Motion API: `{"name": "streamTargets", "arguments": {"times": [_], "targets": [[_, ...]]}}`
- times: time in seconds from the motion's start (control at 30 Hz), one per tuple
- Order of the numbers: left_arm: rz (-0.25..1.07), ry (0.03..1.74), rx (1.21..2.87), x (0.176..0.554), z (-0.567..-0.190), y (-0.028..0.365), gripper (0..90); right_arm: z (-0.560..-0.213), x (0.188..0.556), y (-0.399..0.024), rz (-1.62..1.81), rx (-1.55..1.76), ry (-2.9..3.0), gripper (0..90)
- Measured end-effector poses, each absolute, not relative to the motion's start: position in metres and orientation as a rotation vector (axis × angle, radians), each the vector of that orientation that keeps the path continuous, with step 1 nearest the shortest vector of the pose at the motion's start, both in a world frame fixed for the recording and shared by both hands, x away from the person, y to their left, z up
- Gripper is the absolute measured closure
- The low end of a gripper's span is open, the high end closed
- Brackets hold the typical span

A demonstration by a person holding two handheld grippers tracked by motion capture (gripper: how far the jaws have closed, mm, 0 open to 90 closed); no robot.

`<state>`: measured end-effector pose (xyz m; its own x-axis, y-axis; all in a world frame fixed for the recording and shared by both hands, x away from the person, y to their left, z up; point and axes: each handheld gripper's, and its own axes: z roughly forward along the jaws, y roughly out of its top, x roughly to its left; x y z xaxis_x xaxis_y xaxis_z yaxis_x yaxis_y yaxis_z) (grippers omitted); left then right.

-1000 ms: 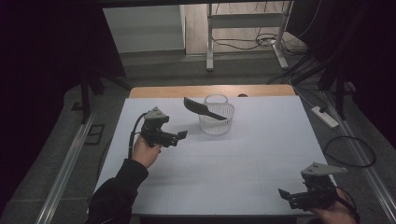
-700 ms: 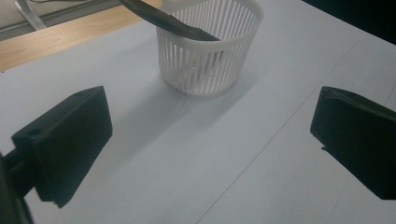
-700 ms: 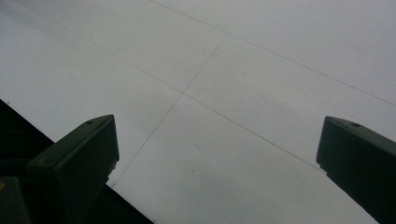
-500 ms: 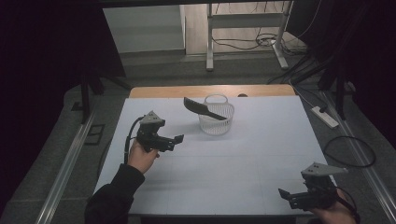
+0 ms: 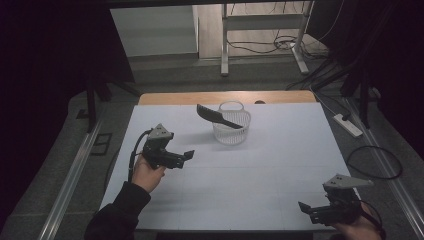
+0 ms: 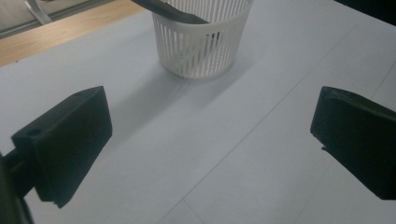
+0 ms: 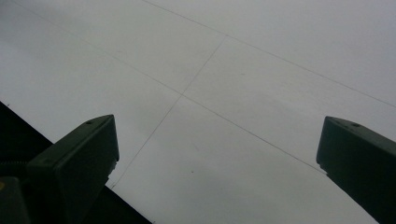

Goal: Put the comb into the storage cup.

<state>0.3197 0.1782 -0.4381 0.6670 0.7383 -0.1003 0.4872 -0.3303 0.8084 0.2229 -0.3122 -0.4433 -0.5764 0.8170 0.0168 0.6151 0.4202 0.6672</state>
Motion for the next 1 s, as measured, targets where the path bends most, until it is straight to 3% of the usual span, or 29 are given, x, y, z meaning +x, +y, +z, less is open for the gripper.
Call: {"name": "streamTargets", "arguments": {"times": [1.0], "targets": [[0.35, 1.007, 1.953, 0.268, -0.444, 0.214, 0.0, -0.443, 0.221, -0.311, 0.904, 1.229, 2.35, 0.0]]}}
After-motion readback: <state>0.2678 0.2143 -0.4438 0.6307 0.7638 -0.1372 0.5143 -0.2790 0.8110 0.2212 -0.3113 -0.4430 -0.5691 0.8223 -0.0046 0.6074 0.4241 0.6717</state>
